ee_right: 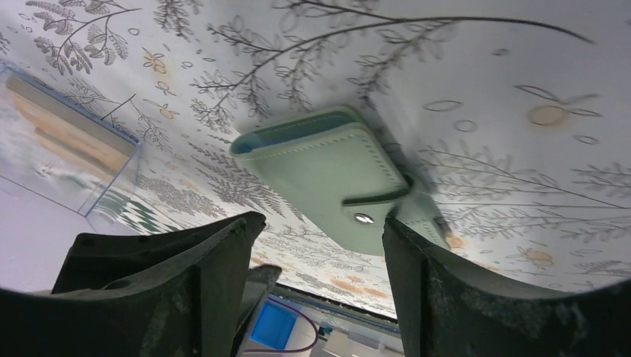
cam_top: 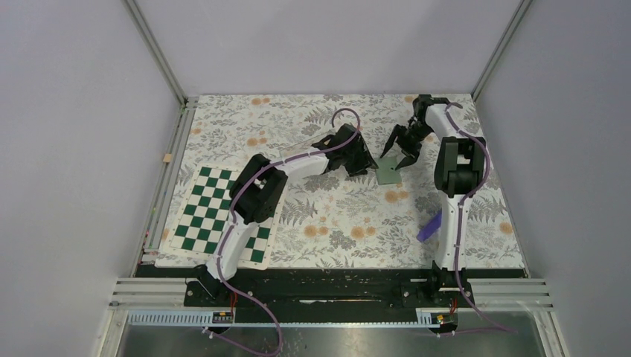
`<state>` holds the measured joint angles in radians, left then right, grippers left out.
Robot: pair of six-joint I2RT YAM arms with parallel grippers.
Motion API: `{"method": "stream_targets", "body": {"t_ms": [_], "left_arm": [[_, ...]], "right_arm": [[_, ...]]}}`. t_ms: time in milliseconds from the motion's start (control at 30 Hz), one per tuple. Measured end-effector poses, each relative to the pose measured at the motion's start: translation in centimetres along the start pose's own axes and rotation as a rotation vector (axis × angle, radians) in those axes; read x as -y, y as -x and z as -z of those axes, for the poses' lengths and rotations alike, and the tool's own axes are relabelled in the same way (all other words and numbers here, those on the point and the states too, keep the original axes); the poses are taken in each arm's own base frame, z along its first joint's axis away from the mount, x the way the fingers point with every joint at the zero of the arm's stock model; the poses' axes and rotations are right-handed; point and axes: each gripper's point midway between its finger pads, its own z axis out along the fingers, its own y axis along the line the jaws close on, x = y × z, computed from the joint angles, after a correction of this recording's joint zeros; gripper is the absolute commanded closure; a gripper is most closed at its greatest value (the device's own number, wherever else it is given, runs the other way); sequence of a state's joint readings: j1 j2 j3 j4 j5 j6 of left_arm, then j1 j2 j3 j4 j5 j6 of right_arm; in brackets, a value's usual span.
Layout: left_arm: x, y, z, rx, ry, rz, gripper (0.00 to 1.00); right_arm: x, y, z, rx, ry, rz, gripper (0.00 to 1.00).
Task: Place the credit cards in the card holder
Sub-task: Pick up the card holder from the center of the board.
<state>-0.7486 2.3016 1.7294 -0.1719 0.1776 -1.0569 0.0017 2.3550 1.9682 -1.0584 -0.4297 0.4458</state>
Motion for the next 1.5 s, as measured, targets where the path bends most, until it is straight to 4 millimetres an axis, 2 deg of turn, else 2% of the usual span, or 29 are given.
{"method": "stream_targets", "body": {"t_ms": [133,300,400,567,700,800,967,1067,1133,1233,1333,1400,1500], "left_arm": [[0.9,0.5,-0.4,0.005,-0.013,0.014,0.55],[0.0,0.1,-0.6,-0.01,0.021,0.021,0.55],[-0.6,-0.1,-0.5,-0.015,0.047,0.016,0.55],[-0.9,0.2,-0.5,0.001,0.055,-0.012,0.55],[-1.2,0.2,0.8,0.019,0.057,-0.037,0.55],[-0.3,0.7,2.4,0.049,0.039,-0.063,0.54],[2.5,2.2,5.1,0.115,-0.033,-0.113,0.52],[3.7,2.8,5.7,0.14,-0.07,-0.134,0.51],[3.8,2.8,5.7,0.14,-0.075,-0.134,0.5],[3.6,2.6,5.2,0.129,-0.074,-0.129,0.49],[3.1,2.3,4.0,0.112,-0.071,-0.115,0.48],[2.7,2.1,2.6,0.096,-0.072,-0.1,0.48],[1.4,1.4,0.4,0.058,-0.056,-0.07,0.48]], "right_arm": [[-0.8,-0.6,-0.6,-0.04,-0.032,0.031,0.29],[-0.6,-1.9,-0.6,-0.102,-0.116,0.063,0.3],[-0.5,-2.5,-0.7,-0.131,-0.161,0.098,0.38],[0.6,-4.8,-1.0,-0.213,-0.257,0.138,0.47],[1.7,-6.4,-1.5,-0.261,-0.339,0.164,0.55],[2.2,-7.4,-1.8,-0.281,-0.398,0.19,0.57],[2.6,-8.4,-2.2,-0.289,-0.475,0.251,0.61],[2.6,-8.8,-2.4,-0.303,-0.481,0.28,0.59],[2.8,-8.9,-2.4,-0.299,-0.478,0.291,0.59],[3.3,-9.3,-1.5,-0.265,-0.46,0.287,0.59],[3.3,-8.3,0.7,-0.18,-0.4,0.256,0.61],[3.1,-6.8,2.6,-0.091,-0.335,0.22,0.67],[2.9,-4.3,5.1,0.033,-0.236,0.16,0.83]]}}
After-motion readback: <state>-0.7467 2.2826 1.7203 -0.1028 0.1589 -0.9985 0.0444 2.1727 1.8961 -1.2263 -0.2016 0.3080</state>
